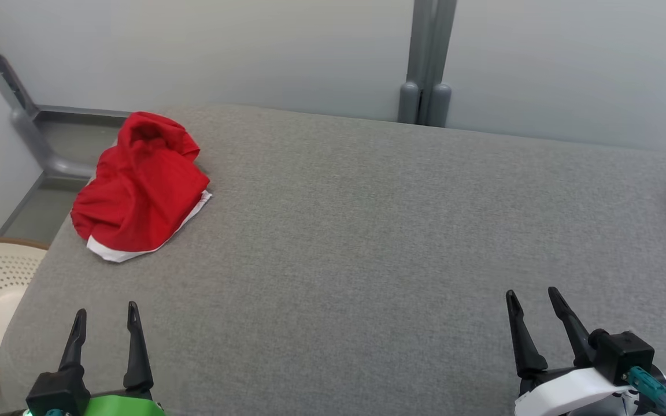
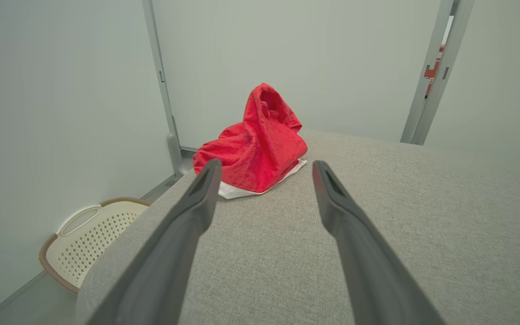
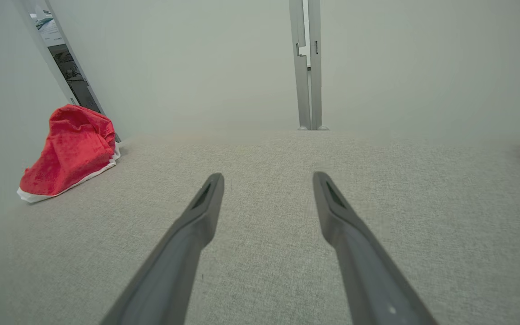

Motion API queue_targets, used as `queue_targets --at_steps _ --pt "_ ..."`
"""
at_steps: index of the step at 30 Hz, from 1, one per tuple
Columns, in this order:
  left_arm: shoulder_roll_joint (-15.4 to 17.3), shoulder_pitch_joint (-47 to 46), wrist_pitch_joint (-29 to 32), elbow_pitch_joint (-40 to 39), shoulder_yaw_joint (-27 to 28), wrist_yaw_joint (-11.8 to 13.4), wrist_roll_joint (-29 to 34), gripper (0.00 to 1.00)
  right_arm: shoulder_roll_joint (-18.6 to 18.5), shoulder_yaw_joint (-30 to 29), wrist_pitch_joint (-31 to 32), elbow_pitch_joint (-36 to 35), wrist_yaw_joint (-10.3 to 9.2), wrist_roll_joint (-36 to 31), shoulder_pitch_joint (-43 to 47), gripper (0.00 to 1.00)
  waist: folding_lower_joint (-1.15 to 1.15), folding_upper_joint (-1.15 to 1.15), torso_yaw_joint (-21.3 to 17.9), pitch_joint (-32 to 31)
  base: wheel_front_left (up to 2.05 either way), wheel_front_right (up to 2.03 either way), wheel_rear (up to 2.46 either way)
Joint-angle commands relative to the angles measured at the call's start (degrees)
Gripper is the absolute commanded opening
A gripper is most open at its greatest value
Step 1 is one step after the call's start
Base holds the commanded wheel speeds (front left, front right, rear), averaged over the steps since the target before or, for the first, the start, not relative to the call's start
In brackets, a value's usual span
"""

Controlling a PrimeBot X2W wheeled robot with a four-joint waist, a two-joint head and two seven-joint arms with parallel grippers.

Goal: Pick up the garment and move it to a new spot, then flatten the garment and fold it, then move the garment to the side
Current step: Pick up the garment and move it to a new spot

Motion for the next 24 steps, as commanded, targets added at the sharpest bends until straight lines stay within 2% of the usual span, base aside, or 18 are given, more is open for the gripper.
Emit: queue_targets --at_steps 1,24 --pt "0.3 0.7 0.0 -0.1 0.2 0.2 0.4 1.0 0.0 -0.1 -0.2 0.1 -0.09 0.1 0.3 1.0 0.0 0.0 3.0 0.0 0.0 0.0 0.0" --pt "1.2 2.6 0.0 -0.8 4.1 0.7 -0.1 1.0 0.6 2.7 -0.2 1.2 -0.09 0.6 -0.8 1.0 0.0 0.0 12.9 -0.6 0.0 0.0 0.0"
